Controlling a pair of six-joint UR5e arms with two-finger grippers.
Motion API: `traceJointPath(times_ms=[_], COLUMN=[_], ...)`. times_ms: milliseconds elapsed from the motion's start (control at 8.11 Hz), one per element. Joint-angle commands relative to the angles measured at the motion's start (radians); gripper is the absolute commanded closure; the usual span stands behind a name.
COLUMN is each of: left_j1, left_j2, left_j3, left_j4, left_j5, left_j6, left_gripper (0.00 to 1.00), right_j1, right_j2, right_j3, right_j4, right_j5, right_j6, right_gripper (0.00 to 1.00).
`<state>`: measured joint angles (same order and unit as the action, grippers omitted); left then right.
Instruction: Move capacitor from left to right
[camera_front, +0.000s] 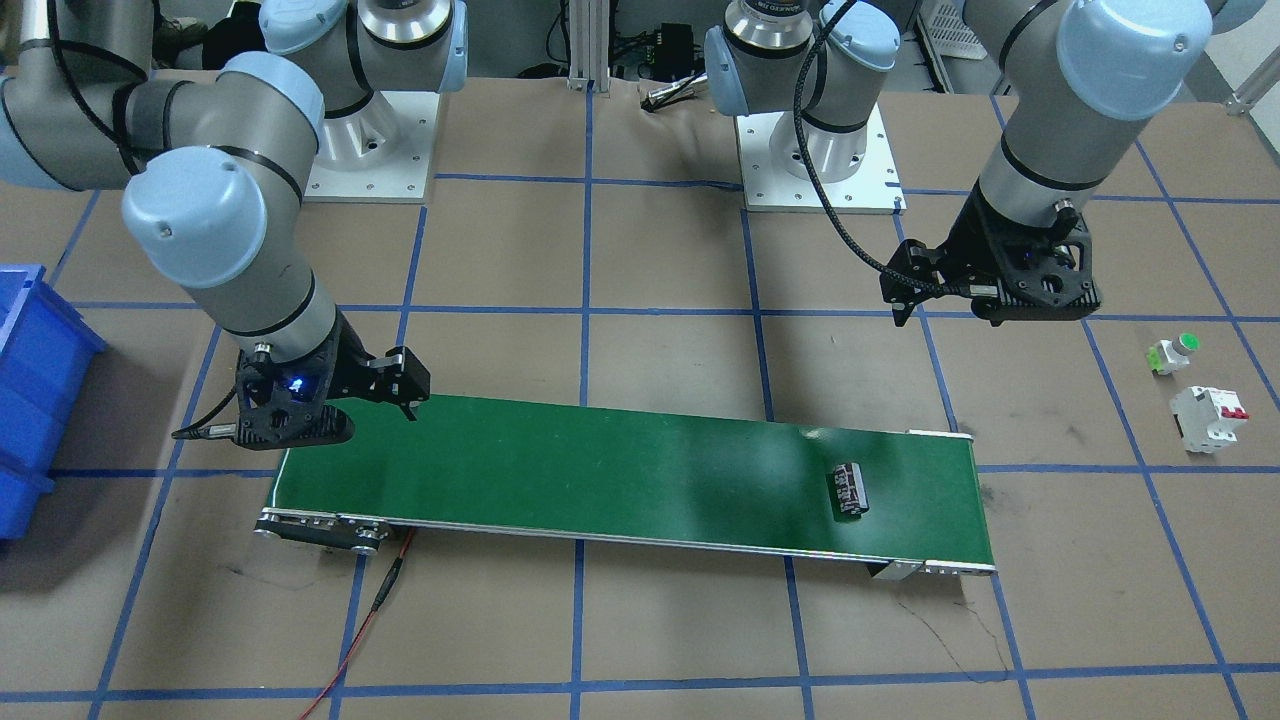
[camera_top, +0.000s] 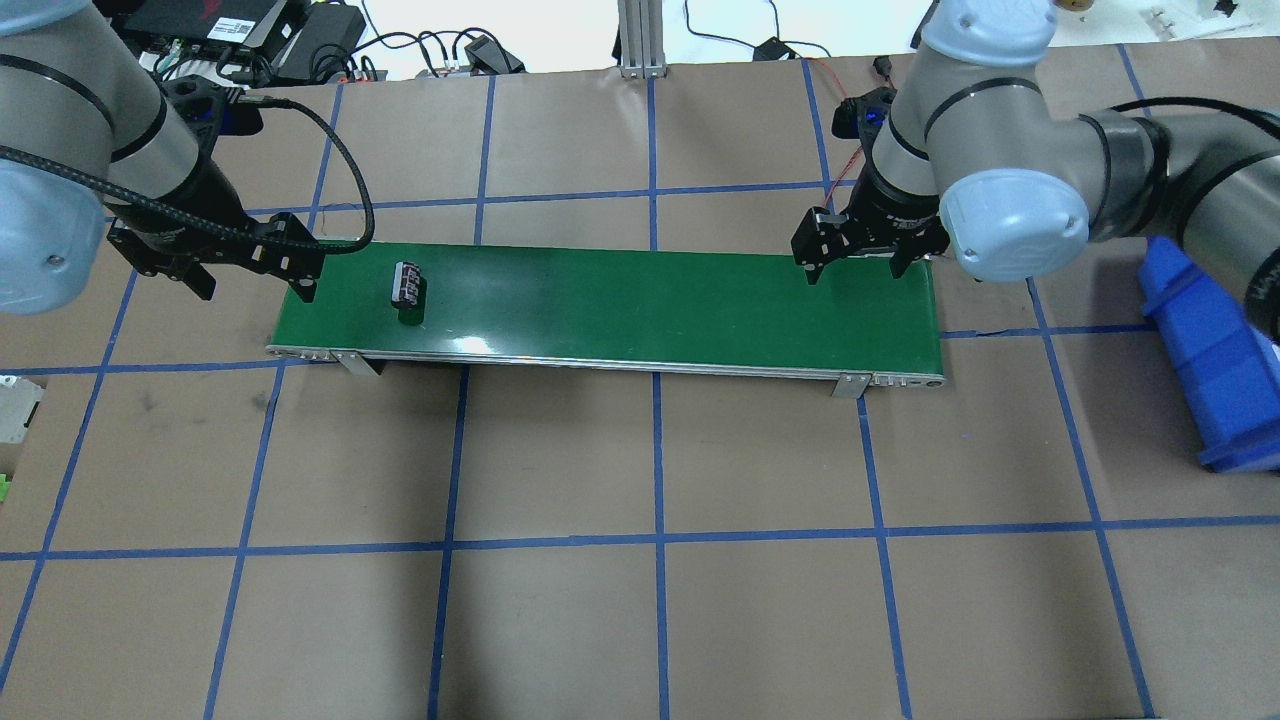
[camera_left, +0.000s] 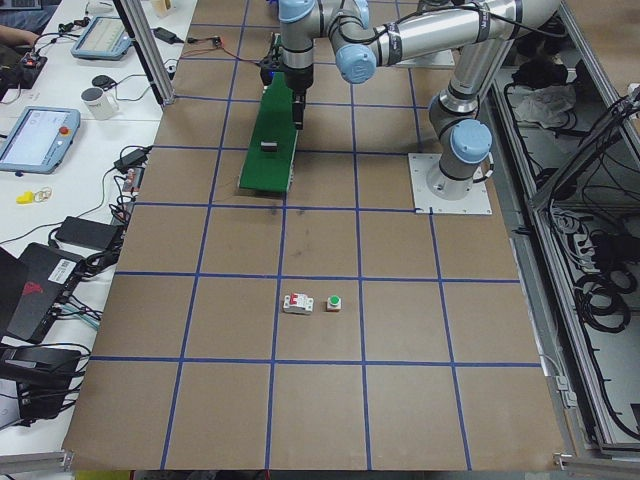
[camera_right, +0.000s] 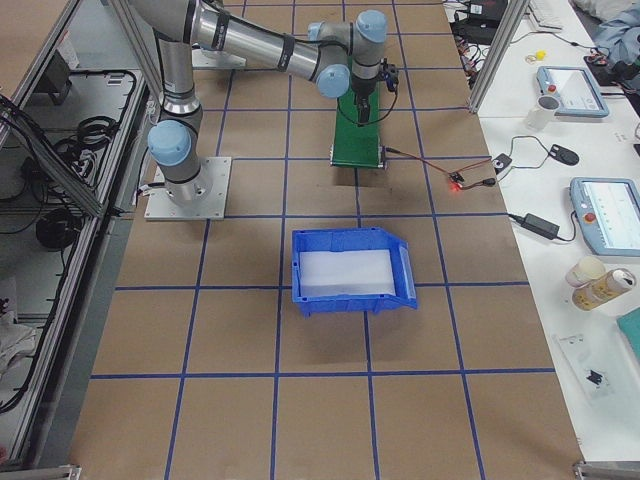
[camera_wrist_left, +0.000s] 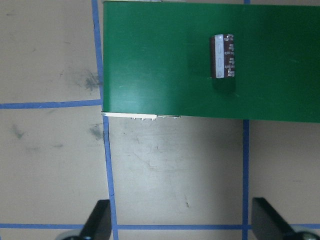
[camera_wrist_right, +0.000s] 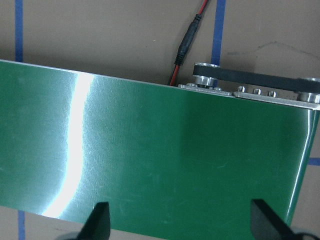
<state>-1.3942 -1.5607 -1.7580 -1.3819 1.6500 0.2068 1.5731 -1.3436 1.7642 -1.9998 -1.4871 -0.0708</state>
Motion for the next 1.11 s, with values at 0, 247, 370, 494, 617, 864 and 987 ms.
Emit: traceJointPath(times_ms=[0,247,370,494,617,864,987], left_j1=[0.000,0.000,0.000,0.000,-0.002,-0.002,-0.002], left_j2=[-0.001,0.001,-0.005,-0.004,-0.004,-0.004,-0.004], left_j3=[0.000,-0.001,-0.001,-0.001,-0.003,-0.003,-0.004], left_j4=[-0.011,-0.012,-0.008,-0.008,-0.008,-0.008,-0.008], left_j5=[0.021,0.019,0.016,0.016,0.016,0.011,0.016], left_j6=[0.002,0.003,0.000,0.000,0.000,-0.004,-0.004], left_gripper=[0.00,0.00,0.00,0.00,0.00,0.00,0.00], right_j1=[-0.033,-0.033,-0.033,-0.033,-0.033,-0.033,-0.033], right_j2=[0.009,0.012,0.014,0.015,0.015,0.014,0.015], right_j3=[0.069,0.070,0.070,0.070,0.070,0.066,0.066], right_j4=[-0.093,-0.092,-0.093,-0.094,-0.096,-0.093,-0.094], right_j5=[0.024,0.028,0.028,0.030,0.030,0.024,0.027], right_j6=[-0.037,-0.044,-0.050,-0.050,-0.052,-0.053,-0.053], right_gripper=[0.00,0.00,0.00,0.00,0.00,0.00,0.00])
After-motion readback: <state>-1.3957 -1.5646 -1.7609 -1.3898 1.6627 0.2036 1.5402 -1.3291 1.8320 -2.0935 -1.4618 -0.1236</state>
